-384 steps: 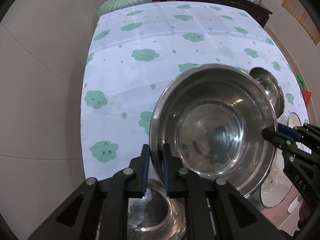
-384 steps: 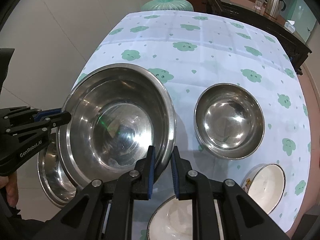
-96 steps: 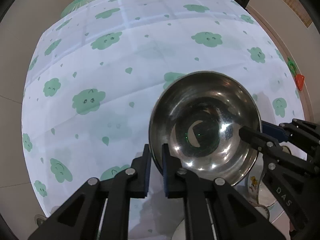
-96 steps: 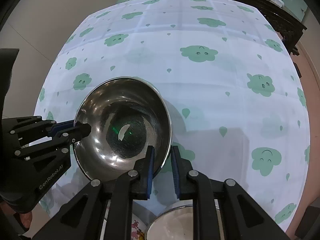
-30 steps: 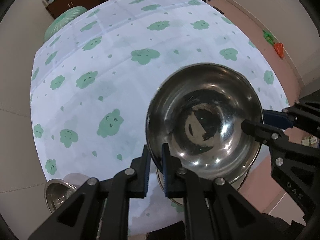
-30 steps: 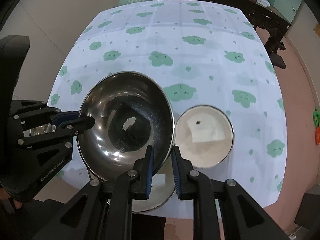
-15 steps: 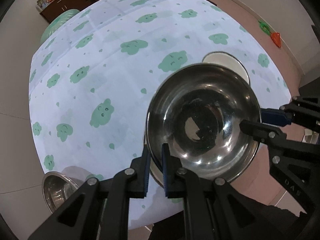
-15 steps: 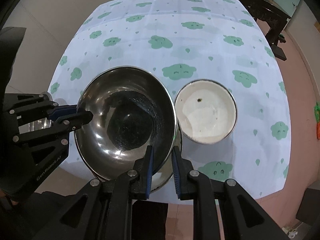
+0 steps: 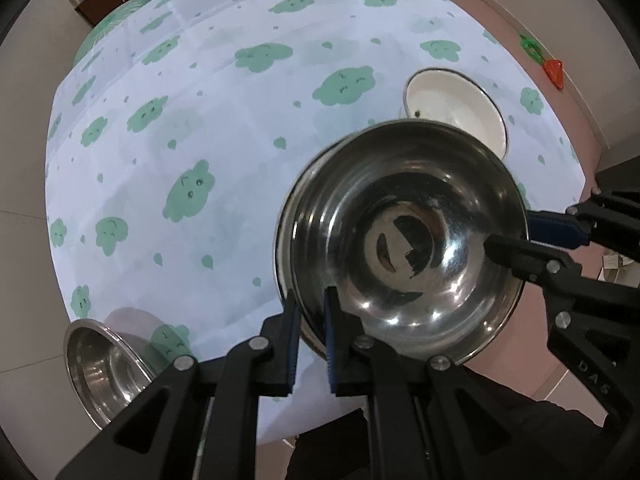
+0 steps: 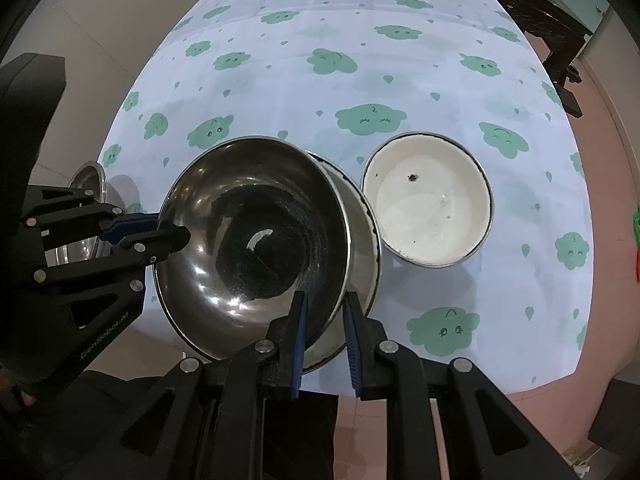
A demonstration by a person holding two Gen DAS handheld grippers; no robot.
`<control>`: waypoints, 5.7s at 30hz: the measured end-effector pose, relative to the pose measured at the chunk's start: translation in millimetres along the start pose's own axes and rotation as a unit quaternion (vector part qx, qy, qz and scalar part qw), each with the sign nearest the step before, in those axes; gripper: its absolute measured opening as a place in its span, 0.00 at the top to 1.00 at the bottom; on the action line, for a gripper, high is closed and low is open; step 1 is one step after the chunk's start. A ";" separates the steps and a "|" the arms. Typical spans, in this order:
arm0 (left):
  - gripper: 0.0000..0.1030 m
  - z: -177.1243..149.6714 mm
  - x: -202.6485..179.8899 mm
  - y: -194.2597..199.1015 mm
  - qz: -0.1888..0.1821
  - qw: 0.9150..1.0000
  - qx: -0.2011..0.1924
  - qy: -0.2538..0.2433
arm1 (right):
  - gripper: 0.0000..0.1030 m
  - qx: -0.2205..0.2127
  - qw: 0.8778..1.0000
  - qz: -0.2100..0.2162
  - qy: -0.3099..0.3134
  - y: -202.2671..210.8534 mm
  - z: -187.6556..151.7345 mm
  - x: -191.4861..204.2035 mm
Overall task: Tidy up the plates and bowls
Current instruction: 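Lower the smaller steel bowl into the stack and open both grippers, then move both grippers to the white enamel bowl and close on its rim, then lift the white enamel bowl off the cloth with both grippers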
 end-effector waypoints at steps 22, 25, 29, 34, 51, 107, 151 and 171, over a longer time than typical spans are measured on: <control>0.92 -0.8 -3.7 -8.9 -0.006 1.000 0.014 0.007 | 0.81 0.008 1.000 0.002 0.001 -10.1 -5.6 -0.3; 0.92 -0.6 -4.1 -9.8 -0.006 1.000 0.015 0.006 | 0.81 0.008 1.000 0.003 0.000 -10.4 -6.7 -0.5; 0.92 0.4 -4.2 -11.6 -0.008 1.000 0.016 0.005 | 0.81 0.008 1.000 0.001 0.000 -11.4 -7.4 0.5; 0.92 0.9 -1.4 -14.7 -0.018 1.000 0.018 0.008 | 0.81 0.008 1.000 -0.004 0.004 -12.9 -6.7 1.6; 0.87 9.3 14.1 -21.9 -0.033 0.999 0.023 0.012 | 0.70 0.008 1.000 0.014 -0.008 -14.3 8.0 -3.7; 0.71 138.3 -58.0 -9.1 -0.021 1.000 -0.006 -0.015 | 0.67 -0.071 0.988 0.015 -0.134 -6.2 14.2 -118.2; 0.95 147.1 -85.9 26.0 -0.043 0.998 -0.022 -0.048 | 0.85 -0.096 0.986 0.018 -0.136 36.9 17.8 -130.8; 0.95 113.6 -66.8 59.5 -0.046 0.997 -0.043 -0.034 | 0.85 -0.104 0.989 0.016 -0.102 64.7 12.4 -98.8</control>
Point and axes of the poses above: each gripper's, at about its wrist camera, not at the fingertips, and y roughly against the way its jaws point, x to its left, z to its top, the point moved 1 cm from there along -y, roughly the way its jaws point, and after that the axes turned 10 degrees about x, right-handed, at the moved point
